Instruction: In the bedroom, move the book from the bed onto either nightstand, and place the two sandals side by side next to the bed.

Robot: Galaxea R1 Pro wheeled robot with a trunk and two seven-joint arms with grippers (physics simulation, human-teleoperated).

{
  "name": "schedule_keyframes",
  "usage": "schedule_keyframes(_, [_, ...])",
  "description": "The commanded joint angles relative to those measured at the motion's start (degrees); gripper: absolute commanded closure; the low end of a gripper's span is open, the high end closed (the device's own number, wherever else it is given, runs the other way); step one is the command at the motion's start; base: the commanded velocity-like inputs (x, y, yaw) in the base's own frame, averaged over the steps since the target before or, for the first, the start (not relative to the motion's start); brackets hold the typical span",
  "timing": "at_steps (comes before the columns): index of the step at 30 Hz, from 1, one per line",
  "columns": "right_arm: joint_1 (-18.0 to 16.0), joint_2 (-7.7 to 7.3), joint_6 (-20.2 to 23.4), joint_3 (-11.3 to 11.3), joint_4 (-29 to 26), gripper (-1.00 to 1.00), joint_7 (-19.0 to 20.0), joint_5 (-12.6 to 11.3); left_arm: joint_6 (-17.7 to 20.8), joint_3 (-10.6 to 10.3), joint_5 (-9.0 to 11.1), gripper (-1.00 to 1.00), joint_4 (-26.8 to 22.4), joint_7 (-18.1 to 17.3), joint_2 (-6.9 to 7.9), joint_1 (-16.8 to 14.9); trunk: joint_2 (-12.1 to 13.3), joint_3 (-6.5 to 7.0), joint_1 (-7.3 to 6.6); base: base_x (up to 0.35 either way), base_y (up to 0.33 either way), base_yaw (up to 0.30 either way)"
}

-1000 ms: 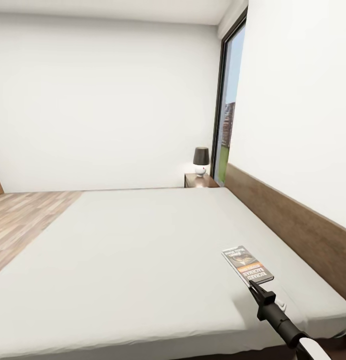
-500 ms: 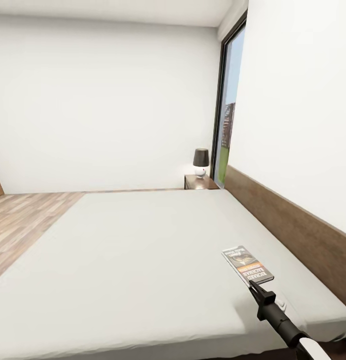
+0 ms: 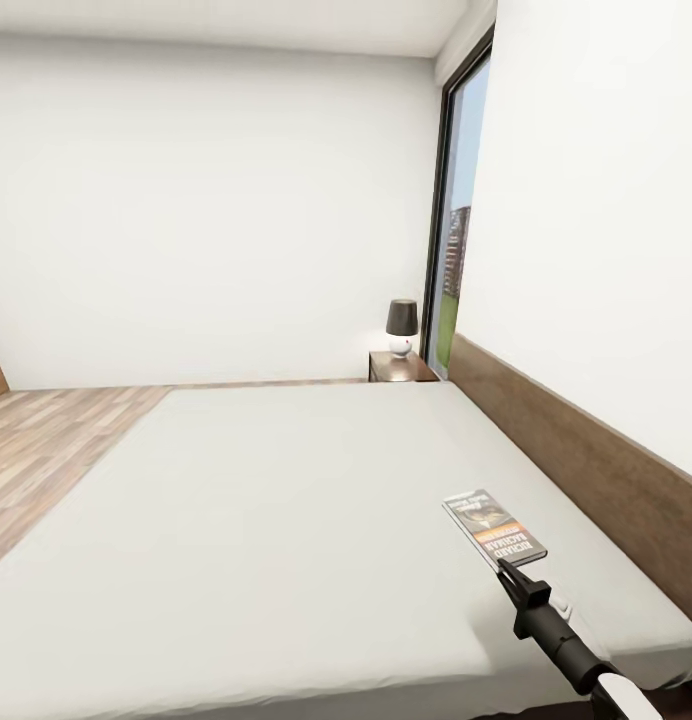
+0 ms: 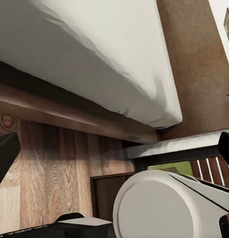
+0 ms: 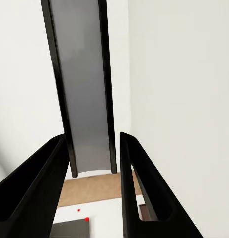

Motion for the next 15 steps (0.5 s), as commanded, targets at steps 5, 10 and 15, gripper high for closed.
schedule_keyframes(5, [0.0,0.01,0.4,-0.1,-0.5,1.00,0.0,-0.3,-0.5,-0.5,0.5,-1.00,0.0,-0.1,0.01,0.0,0.0,-0.06,0.00,0.000,0.000,0.000])
schedule_keyframes(10, [0.0,-0.02,0.4,0.1,-0.7,1.00,0.0,-0.2,-0.5,-0.5,0.5,-1.00,0.0,-0.1,-0.03,0.0,0.0,-0.06,0.00,0.000,0.000,0.000])
schedule_keyframes(15, [0.0,-0.13,0.4,1.8,-0.8,1.00,0.0,-0.3,-0.5,-0.5,0.5,-1.00,0.0,-0.1,-0.07,0.0,0.0,-0.06,0.00,0.000,0.000,0.000])
